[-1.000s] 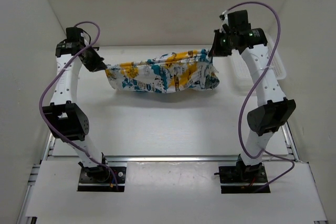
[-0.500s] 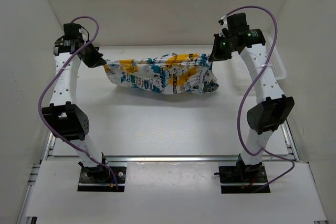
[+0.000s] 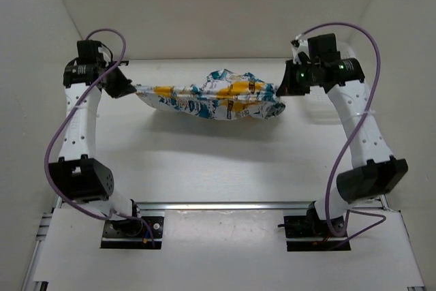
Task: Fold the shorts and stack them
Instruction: Flatten the shorts out
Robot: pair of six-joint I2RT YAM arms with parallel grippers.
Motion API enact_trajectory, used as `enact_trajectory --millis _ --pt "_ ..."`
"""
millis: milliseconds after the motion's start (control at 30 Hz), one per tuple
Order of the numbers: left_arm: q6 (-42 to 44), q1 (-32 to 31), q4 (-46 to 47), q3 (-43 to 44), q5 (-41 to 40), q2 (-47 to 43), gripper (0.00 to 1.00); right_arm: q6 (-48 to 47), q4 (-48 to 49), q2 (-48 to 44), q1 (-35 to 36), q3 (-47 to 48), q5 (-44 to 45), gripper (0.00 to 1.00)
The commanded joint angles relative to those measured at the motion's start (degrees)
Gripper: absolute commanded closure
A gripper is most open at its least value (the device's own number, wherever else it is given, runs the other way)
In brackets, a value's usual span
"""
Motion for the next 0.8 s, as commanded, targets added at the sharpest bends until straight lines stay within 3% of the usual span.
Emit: enact_trajectory --millis 0,33,167,200,267,333,500,767 --pt "1.6 0.6 -0.8 -9.5 -3.6 -9.1 0.90 -3.3 -2.1 -9.8 -1.0 -9.7 -0.7 0.99" --pt "1.6 0.6 0.2 -16.9 -3.6 -13.1 0.90 -3.3 -2.1 -11.8 -1.0 -17.2 -1.2 0.99" --pt "1.1 -0.6 1.5 -33.1 -4.8 -20.9 0.90 -1.6 -3.2 -19.9 -1.0 -34.5 0.1 0.99" --pt "0.6 -0.6 2.7 -35.6 -4.8 -22.0 0.90 -0.4 -2.0 -20.0 -1.0 -36.6 0.9 0.90" --pt "-0.1 -1.3 3.3 -40.5 -4.0 -23.3 0.90 2.6 1.0 -20.0 -1.0 -41.0 -1.9 0.56" --pt "-0.1 -2.8 3.8 -41.2 -4.0 -23.3 0.90 6.2 6.6 -19.4 -1.0 -44.1 -4.5 0.47" --pt "0.4 -4.0 3.1 -39.7 -5.6 -22.8 0.90 10.9 13.5 -16.6 -0.5 -55.2 -10.6 0.48" --pt "0.4 -4.0 1.8 -37.3 -8.2 -21.7 0.90 15.8 13.5 -28.6 2.1 -66.6 -13.4 0.47"
